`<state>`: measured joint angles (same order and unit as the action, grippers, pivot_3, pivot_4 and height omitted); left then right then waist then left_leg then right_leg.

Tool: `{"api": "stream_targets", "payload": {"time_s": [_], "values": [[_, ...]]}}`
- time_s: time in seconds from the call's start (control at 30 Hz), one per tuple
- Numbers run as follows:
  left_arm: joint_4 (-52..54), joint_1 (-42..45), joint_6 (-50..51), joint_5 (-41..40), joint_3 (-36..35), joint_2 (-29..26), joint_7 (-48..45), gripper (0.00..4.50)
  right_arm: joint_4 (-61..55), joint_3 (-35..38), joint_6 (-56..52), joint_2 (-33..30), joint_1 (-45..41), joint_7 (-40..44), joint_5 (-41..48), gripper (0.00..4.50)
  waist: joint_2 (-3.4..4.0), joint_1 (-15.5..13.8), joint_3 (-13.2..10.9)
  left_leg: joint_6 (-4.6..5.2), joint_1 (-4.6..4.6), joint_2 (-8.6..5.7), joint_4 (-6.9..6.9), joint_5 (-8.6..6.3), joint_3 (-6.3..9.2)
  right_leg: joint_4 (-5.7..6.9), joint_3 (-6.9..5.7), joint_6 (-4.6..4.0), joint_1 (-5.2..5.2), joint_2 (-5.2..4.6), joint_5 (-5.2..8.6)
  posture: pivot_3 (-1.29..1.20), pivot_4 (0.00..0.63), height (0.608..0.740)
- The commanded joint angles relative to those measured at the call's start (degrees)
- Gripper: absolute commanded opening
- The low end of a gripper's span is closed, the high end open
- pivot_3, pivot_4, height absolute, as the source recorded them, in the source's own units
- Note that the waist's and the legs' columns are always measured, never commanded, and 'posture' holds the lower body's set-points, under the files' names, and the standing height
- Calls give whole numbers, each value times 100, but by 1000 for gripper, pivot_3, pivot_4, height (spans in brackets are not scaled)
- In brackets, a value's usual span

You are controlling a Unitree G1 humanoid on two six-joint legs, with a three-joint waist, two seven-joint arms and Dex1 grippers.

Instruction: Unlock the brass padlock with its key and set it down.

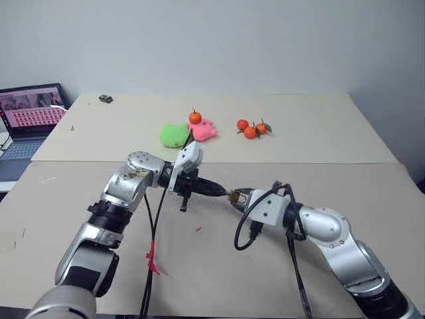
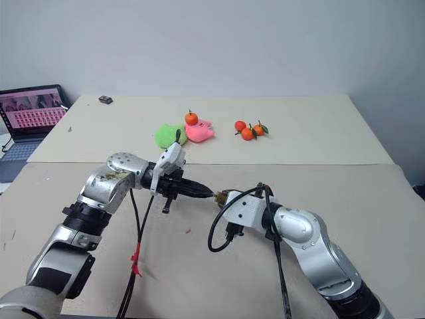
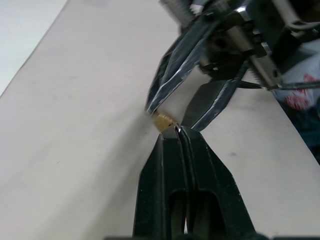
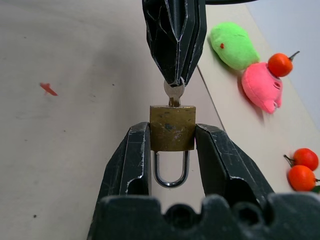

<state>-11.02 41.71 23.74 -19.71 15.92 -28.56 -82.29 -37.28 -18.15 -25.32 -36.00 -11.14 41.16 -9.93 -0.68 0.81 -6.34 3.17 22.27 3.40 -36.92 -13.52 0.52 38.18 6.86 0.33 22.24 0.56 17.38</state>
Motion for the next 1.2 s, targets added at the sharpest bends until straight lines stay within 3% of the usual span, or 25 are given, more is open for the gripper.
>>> {"api": "stream_targets", "payload": {"time_s": [0.03, 0.17, 0.33, 0.53, 0.9, 1.2], "values": [[269, 63, -409, 42, 122, 103, -204, 31, -212, 17, 15, 65, -81, -11, 21, 910, 0, -9, 0, 0, 0, 0, -3, 0, 0, 1, 0, 1, -1, 0, 0, 0, 150, 660], [53, 78, -525, 240, 158, 119, -132, 31, -208, 11, 15, 70, -88, -7, 18, 910, 0, -7, 0, 0, -1, -2, -5, 0, 0, 2, 1, 9, -3, 0, 2, 0, 150, 660], [-188, 123, 60, 354, 150, 100, 126, 31, -235, 8, -3, 69, -74, -15, 3, 910, 0, 13, 0, 1, -2, -1, -2, 0, 0, 2, 0, 9, -2, 1, 2, 0, 150, 660], [-305, 247, 915, 105, 29, 104, 142, 1773, -226, 10, -11, 70, -88, -5, 1, 910, 0, 10, 0, 2, -2, -1, -1, -1, 1, 1, -1, 9, -2, 1, 2, 0, 150, 660], [-28, 497, 2441, -507, -201, 291, 423, 1773, -188, -1, -20, 95, -112, -13, 8, 910, 0, 3, 0, 1, -1, 0, -2, 0, 3, 2, -2, 25, -1, 1, 12, 0, 150, 660], [5, 583, 2425, -337, 85, 342, 592, 1773, -206, -29, -27, 101, -126, -25, -35, 910, 2, 11, 1, 1, -3, 0, -1, 0, 3, 3, -2, 16, -2, 1, 6, 0, 150, 660]]}}
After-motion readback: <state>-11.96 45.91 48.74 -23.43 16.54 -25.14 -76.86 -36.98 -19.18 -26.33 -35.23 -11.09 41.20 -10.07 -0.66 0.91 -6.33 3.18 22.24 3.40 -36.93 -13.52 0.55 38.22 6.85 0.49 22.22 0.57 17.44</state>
